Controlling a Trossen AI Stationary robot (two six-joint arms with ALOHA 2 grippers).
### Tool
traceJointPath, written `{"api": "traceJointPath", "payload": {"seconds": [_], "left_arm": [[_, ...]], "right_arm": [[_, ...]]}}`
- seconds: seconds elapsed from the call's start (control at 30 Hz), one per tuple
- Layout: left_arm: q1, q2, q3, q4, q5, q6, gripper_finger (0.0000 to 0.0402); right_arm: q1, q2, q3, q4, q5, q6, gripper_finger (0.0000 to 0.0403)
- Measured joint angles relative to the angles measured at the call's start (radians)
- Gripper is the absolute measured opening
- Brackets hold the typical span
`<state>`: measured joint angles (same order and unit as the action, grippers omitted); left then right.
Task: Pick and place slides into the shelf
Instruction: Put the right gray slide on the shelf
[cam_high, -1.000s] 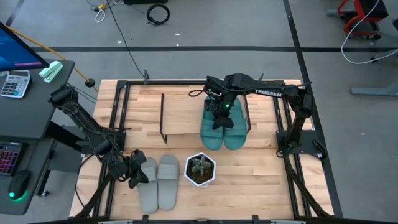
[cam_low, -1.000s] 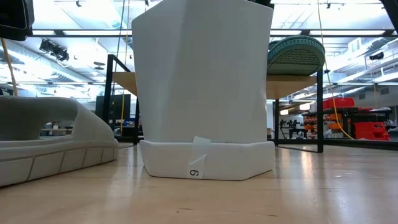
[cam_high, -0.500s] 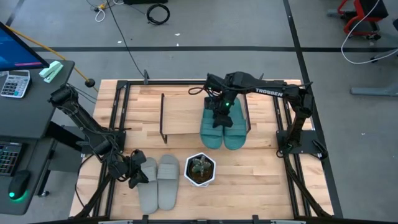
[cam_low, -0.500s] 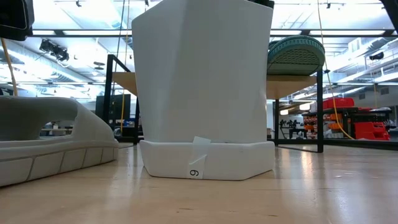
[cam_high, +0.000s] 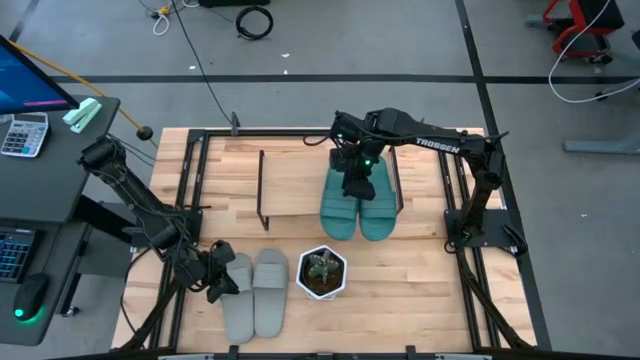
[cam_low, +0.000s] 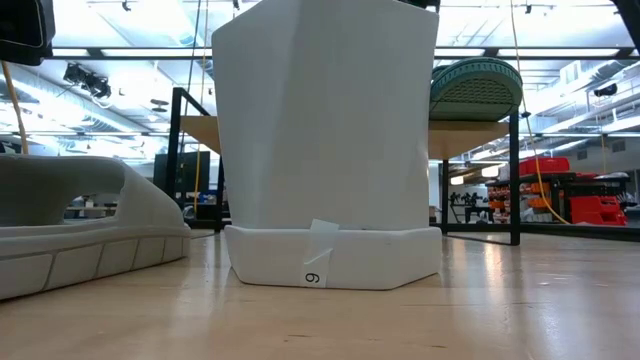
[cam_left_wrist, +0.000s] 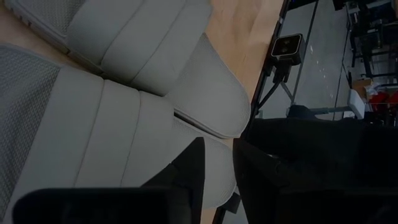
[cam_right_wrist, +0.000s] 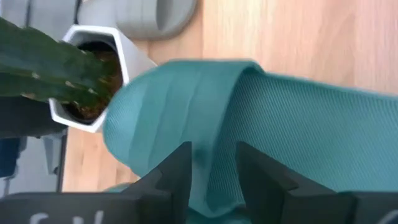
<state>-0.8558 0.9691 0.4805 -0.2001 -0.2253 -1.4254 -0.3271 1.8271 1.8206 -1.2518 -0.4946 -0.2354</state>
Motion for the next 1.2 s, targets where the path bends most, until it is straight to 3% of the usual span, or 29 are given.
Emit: {"api": "traceJointPath", "payload": {"seconds": [0.5,0.7,0.9,1.2], "left_arm": [[0.0,0.0,0.0,0.0,0.0,0.0,0.0089],[0.0,0.0,0.0,-0.012,0.0,0.0,0.0083],[0.0,0.0,0.0,-0.015,0.0,0.007,0.0088],[0.0,0.0,0.0,-0.019,-0.017,0.008,0.0088]], "right_arm": [[-0.018,-0.016,0.002,-0.005,0.053,-0.002,0.0131],[-0.025,-0.027,0.062,-0.018,0.07,-0.003,0.0131],[-0.011,-0.028,0.131,0.132,0.068,0.037,0.0131],[0.05,0.009,0.104,0.211,0.059,0.033,0.0131]]}}
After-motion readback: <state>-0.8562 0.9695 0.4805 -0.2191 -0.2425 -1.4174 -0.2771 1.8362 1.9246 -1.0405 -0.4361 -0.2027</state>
